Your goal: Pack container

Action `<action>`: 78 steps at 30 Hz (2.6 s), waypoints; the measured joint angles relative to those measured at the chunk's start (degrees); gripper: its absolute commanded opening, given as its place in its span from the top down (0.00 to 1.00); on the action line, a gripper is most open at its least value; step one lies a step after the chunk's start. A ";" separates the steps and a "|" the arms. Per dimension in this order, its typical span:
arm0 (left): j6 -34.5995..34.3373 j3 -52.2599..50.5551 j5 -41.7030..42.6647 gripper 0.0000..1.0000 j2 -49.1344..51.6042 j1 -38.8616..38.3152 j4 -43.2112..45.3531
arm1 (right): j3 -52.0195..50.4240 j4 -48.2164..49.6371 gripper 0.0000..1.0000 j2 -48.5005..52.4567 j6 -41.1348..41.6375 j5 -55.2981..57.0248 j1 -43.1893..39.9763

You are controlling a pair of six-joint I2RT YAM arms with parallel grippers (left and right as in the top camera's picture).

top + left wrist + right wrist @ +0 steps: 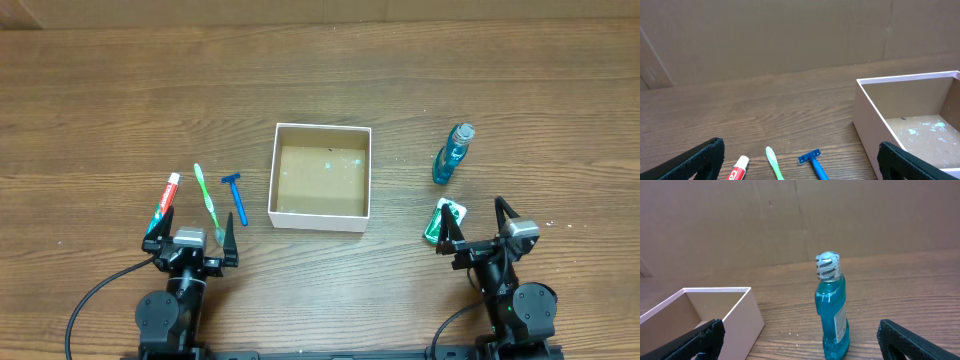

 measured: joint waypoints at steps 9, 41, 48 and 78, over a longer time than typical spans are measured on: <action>0.07 0.00 -2.73 0.00 0.00 -0.11 -0.37 | 0.00 0.00 0.00 0.00 0.02 0.00 0.00; 0.07 0.00 -2.84 0.00 0.00 -0.11 -0.37 | 0.00 0.02 0.00 0.02 0.00 -0.02 0.00; 0.07 0.00 -2.86 0.00 0.00 -0.11 -0.37 | 0.00 0.02 0.00 0.02 0.02 0.02 0.00; -18.23 39.28 -4.11 0.00 31.26 -0.11 -33.20 | 57.70 -32.48 0.00 62.14 2.84 2.82 -0.09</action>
